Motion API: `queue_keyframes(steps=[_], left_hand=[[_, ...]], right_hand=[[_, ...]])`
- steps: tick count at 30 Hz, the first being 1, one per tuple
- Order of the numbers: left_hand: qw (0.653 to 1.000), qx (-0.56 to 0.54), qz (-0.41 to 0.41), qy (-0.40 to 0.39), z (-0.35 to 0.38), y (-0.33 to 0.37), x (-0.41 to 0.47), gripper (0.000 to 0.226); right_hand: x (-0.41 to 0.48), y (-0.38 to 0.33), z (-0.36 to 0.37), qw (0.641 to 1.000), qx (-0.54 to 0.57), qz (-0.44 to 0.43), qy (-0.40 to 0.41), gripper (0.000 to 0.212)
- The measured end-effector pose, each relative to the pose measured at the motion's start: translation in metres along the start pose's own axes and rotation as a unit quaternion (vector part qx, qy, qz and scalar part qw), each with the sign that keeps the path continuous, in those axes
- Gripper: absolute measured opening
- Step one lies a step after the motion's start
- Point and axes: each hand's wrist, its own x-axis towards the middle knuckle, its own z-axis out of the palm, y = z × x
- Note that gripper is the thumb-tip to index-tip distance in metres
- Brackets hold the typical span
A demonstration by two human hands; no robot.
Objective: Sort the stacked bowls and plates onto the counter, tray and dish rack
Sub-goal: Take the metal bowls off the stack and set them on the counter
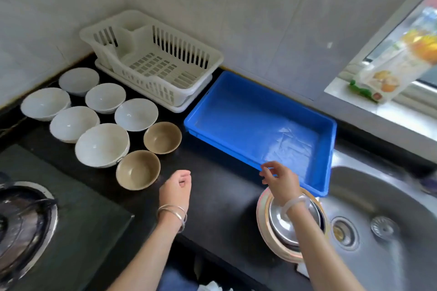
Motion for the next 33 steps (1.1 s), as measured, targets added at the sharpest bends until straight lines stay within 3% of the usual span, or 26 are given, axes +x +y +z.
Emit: queue_keyframes(steps=[7, 13, 19, 23, 33], left_hand=[[0.972, 0.080, 0.107, -0.192, 0.096, 0.040, -0.049, 0.021], [0.945, 0.132, 0.153, -0.257, 0.133, 0.050, -0.069, 0.030], [0.944, 0.143, 0.157, -0.253, 0.141, 0.047, -0.073, 0.039], [0.946, 0.134, 0.154, -0.252, 0.142, 0.046, -0.070, 0.032], [0.944, 0.142, 0.170, -0.246, 0.148, 0.047, -0.064, 0.027]], right_hand=[[-0.033, 0.069, -0.065, 0.979, -0.144, 0.031, 0.141, 0.011], [-0.045, 0.099, -0.074, 0.971, -0.191, 0.060, 0.130, 0.030], [-0.043, 0.098, -0.070, 0.963, -0.224, 0.027, 0.150, 0.023], [-0.041, 0.096, -0.069, 0.955, -0.252, 0.001, 0.153, 0.018], [-0.044, 0.098, -0.078, 0.972, -0.164, -0.026, 0.164, 0.006]])
